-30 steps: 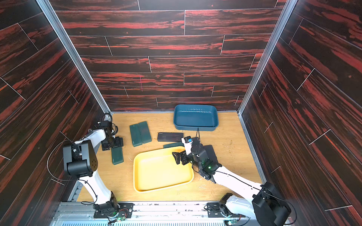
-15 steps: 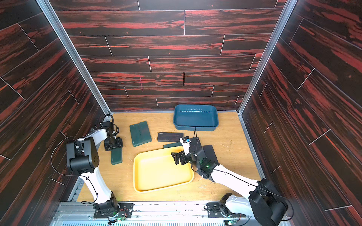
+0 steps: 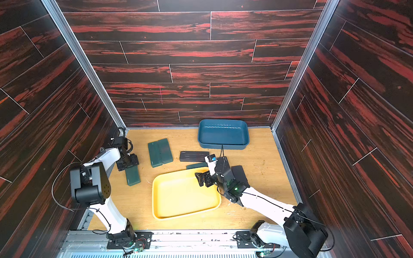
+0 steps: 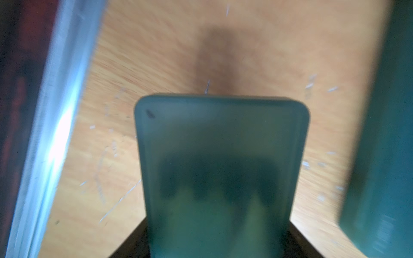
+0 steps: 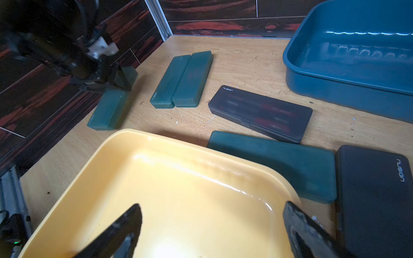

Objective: Place the pencil cases by color into the storage box
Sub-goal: Pick up the pencil case from the center of the board.

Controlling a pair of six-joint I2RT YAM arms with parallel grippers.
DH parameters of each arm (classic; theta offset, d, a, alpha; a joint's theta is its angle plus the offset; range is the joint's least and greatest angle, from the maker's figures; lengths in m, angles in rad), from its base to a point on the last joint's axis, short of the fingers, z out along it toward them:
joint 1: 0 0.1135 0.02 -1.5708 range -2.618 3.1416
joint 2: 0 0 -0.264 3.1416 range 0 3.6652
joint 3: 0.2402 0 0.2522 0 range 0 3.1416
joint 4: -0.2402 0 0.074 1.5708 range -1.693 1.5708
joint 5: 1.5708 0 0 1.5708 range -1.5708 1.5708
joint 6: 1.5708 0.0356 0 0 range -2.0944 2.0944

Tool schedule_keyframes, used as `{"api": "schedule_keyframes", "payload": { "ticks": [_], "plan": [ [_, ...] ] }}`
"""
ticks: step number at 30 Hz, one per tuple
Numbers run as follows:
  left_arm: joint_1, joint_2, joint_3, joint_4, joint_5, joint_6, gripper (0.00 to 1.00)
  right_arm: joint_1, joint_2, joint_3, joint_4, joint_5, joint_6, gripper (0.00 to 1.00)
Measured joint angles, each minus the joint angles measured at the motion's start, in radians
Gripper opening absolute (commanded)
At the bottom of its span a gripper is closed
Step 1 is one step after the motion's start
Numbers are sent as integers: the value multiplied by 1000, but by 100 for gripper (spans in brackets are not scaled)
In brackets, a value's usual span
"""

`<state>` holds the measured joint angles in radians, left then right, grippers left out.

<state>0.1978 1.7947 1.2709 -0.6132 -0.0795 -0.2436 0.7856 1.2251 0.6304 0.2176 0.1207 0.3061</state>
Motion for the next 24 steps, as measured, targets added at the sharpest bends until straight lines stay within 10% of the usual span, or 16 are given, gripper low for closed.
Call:
{"api": "schedule_keyframes", "payload": {
  "ticks": [24],
  "plan": [
    [-331,-491,-98,-242,-26,-181,56,0,21,79,-108,110,15,99]
  ]
}}
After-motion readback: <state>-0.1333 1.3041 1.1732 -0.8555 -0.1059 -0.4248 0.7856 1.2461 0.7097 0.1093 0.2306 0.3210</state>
